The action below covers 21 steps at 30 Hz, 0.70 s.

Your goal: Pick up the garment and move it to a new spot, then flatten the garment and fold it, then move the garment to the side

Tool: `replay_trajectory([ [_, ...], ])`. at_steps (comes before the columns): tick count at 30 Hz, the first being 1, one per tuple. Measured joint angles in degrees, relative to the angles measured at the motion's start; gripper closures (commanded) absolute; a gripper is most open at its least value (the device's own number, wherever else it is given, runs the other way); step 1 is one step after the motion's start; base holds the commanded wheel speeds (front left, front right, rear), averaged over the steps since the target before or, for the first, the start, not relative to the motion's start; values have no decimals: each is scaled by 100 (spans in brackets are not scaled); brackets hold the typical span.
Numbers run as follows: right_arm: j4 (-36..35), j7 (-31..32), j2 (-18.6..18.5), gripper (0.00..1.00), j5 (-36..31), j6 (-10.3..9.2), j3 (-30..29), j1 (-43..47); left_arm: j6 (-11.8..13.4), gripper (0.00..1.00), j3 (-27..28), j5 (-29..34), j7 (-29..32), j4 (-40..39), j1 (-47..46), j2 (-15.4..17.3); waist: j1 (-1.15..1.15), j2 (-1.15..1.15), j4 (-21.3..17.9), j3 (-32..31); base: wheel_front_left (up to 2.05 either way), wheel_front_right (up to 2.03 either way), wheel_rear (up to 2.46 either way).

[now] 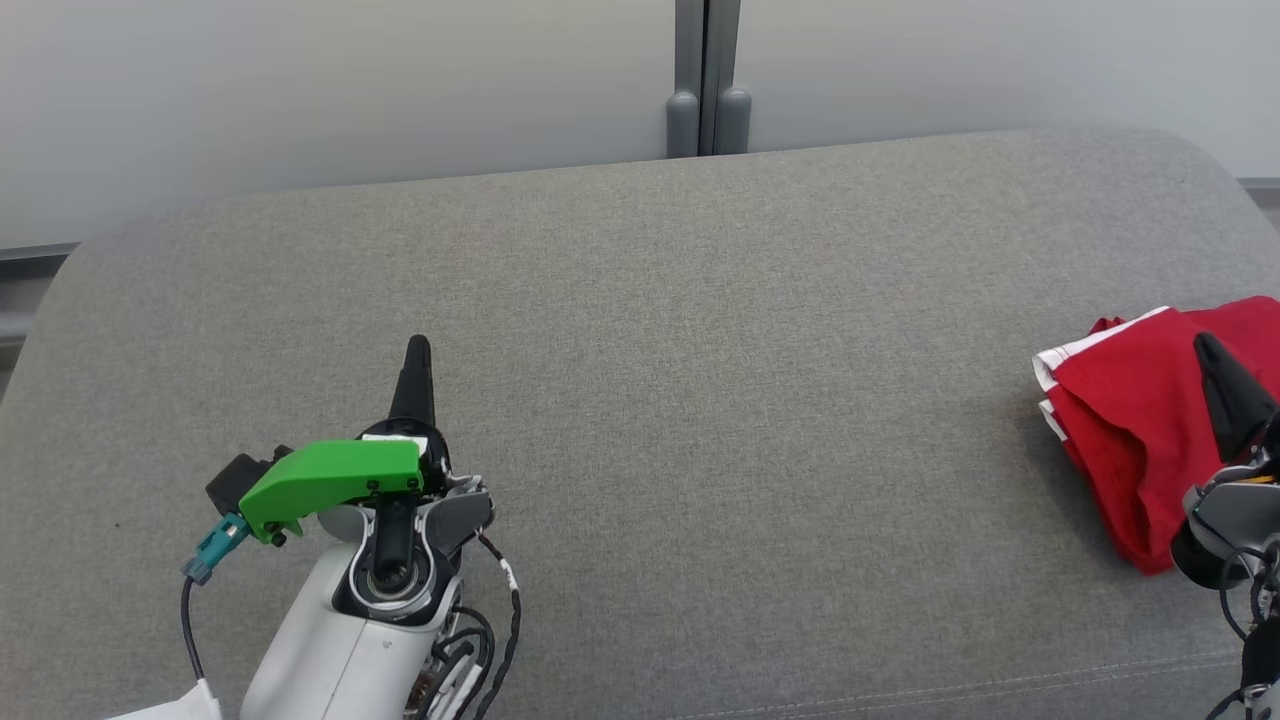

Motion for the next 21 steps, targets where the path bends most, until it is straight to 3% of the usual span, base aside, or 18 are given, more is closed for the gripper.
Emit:
replay_trajectory([
  [21, 1, 0, -3, 100, 10, 0, 9, 0, 0, 100, 1, 0, 0, 0, 0, -1, 0, 0, 0, 0, 0, 0, 0],
])
